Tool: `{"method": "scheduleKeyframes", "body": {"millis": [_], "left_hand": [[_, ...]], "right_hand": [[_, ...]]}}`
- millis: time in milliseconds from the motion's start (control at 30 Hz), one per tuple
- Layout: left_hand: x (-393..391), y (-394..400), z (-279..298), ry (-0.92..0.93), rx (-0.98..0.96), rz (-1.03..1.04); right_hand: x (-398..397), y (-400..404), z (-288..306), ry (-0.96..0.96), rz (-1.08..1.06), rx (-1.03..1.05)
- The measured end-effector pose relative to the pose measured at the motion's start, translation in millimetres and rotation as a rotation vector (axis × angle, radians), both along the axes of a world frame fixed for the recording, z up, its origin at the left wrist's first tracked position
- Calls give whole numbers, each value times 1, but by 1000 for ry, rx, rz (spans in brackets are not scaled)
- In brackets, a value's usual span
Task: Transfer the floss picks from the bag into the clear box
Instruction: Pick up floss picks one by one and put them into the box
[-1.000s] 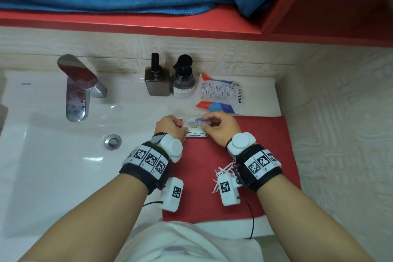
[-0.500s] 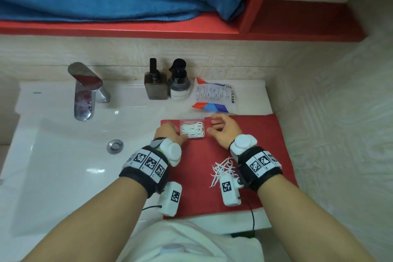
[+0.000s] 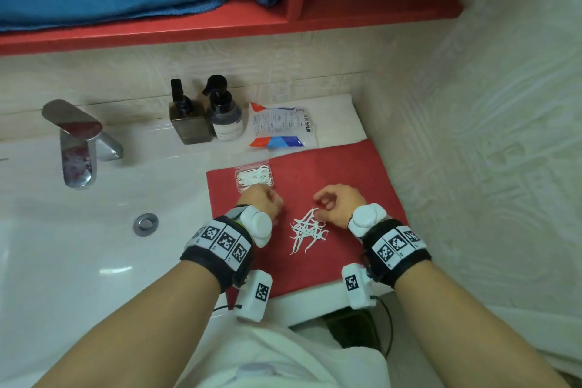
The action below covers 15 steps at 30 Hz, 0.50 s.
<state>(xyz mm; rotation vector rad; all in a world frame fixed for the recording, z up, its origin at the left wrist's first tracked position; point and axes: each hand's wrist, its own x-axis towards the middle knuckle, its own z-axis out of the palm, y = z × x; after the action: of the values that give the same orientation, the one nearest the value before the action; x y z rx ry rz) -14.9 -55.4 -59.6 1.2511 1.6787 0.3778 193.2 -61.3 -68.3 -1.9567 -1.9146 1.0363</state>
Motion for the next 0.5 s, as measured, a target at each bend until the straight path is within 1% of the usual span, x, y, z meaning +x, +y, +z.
{"method": "scheduleKeyframes", "body": {"millis": [67, 133, 267, 400, 500], "left_hand": [[2, 0, -3, -39, -2, 61], [-1, 4, -7, -24, 18, 97], [-7, 8, -15, 65, 66, 26], [-7, 12, -19, 89, 77, -3], [-9, 14, -16, 100, 96, 20]], "right_hand": [[-3, -2, -4, -37, 64, 15], [-10, -2, -9, -42, 113, 44], [-27, 1, -16, -46, 69, 87], [-32, 8, -14, -26, 88, 8], [-34, 17, -12, -3, 120, 7]]}}
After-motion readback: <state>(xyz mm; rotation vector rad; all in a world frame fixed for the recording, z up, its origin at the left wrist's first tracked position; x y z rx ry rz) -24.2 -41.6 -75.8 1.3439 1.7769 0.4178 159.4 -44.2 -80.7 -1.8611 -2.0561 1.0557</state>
